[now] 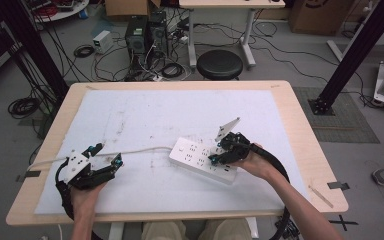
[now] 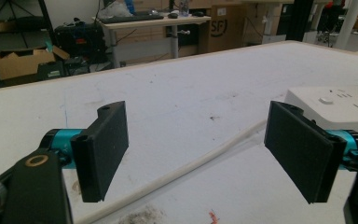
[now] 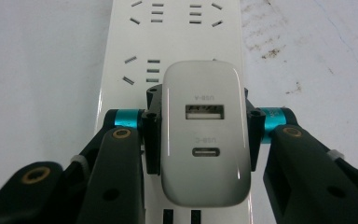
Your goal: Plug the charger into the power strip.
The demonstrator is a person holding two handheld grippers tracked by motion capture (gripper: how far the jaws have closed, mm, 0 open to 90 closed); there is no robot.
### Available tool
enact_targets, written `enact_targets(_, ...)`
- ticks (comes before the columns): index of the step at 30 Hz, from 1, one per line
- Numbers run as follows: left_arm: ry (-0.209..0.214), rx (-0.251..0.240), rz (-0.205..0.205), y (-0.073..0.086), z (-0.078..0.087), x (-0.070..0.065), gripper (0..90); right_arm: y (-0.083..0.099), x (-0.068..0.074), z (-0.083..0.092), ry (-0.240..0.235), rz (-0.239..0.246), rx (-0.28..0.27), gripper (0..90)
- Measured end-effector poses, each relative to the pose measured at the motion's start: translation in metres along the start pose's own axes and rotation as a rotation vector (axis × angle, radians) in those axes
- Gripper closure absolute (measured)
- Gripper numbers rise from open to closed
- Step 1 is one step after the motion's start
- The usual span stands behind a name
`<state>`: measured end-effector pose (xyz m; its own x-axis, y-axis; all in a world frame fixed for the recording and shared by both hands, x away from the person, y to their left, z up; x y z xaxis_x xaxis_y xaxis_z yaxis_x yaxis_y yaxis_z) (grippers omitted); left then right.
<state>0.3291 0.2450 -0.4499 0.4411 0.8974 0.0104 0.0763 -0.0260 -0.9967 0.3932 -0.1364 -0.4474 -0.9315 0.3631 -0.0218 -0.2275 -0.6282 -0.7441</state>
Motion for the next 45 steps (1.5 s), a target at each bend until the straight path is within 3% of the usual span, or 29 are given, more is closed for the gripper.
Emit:
enact_targets(3,0.001,0.0,0.001,0.0,0.0,0.0,21.7,-0.001,0.0,0.0,-0.005,-0.007,0.001,62.7)
enact_targets(4,-0.001,-0.002,0.002,0.0,0.0,0.0,21.7,0.0,-0.001,0.001,-0.035,-0.05,-0.03,48.1)
enact_targets(8,-0.003,0.003,0.003,0.0,-0.001,0.0,21.7,-0.001,-0.001,0.002,-0.03,-0.066,-0.049,45.3)
enact_targets(9,-0.004,0.003,0.003,0.0,-0.001,0.0,21.5,-0.001,-0.003,0.015,0.016,-0.106,-0.162,30.1)
enact_targets(11,0.0,0.006,0.002,0.001,-0.001,-0.001,21.5,0.001,-0.003,0.025,0.023,-0.131,-0.229,27.9)
enact_targets(13,0.0,0.006,0.0,0.001,-0.001,-0.001,21.4,0.004,-0.007,0.034,0.079,-0.151,-0.284,21.6)
enact_targets(14,0.0,0.006,0.0,0.001,-0.001,-0.001,21.4,0.004,-0.007,0.034,0.079,-0.151,-0.284,21.6)
enact_targets(16,0.004,0.008,0.002,0.001,-0.001,-0.001,21.4,0.009,-0.009,0.044,0.133,-0.179,-0.35,21.6)
enact_targets(20,0.002,0.01,0.001,0.001,-0.001,0.0,21.4,0.017,-0.013,0.062,0.26,-0.188,-0.447,20.8)
enact_targets(22,0.003,0.008,0.003,0.001,-0.001,0.0,21.4,0.018,-0.014,0.065,0.286,-0.195,-0.472,20.7)
enact_targets(23,0.003,0.008,0.002,0.001,-0.001,0.0,21.4,0.021,-0.016,0.07,0.328,-0.203,-0.507,20.5)
enact_targets(24,0.004,0.006,0.003,0.001,-0.001,0.0,21.3,0.028,-0.02,0.079,0.413,-0.249,-0.577,20.5)
enact_targets(26,0.003,0.005,0.002,0.001,-0.001,0.0,21.3,0.033,-0.021,0.083,0.435,-0.274,-0.608,20.5)
enact_targets(27,0.004,0.007,0.002,0.001,-0.001,0.0,21.3,0.045,-0.023,0.091,0.508,-0.319,-0.672,20.5)
enact_targets(31,0.007,0.005,0.004,0.001,-0.001,-0.001,21.2,0.055,-0.021,0.096,0.541,-0.323,-0.706,20.5)
enact_targets(33,0.007,0.005,0.005,0.001,-0.001,-0.001,21.2,0.063,-0.018,0.098,0.584,-0.286,-0.71,20.5)
enact_targets(36,0.006,0.002,0.006,0.0,-0.001,-0.001,21.2,0.07,-0.014,0.101,0.612,-0.277,-0.733,20.5)
enact_targets(37,0.006,0.002,0.006,0.0,-0.001,-0.001,21.2,0.07,-0.014,0.101,0.612,-0.277,-0.733,20.5)
enact_targets(38,0.006,0.004,0.0,0.001,-0.001,-0.001,21.2,0.077,-0.011,0.104,0.653,-0.278,-0.762,20.3)
enact_targets(45,0.008,0.012,-0.003,0.001,-0.002,-0.002,21.2,0.09,-0.011,0.109,0.684,-0.318,-0.809,20.3)
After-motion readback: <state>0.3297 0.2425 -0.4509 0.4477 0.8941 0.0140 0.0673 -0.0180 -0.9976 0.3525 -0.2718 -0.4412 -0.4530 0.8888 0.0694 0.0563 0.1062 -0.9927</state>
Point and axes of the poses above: each handheld gripper's, and its own axes: z roughly backward along the jaws, y roughly out of its underside, x roughly to its left, the point moved 6 cm from there along -z, roughly forward along the jaws, and after that the axes turned 14 degrees about -x, right-handed, at the moved point
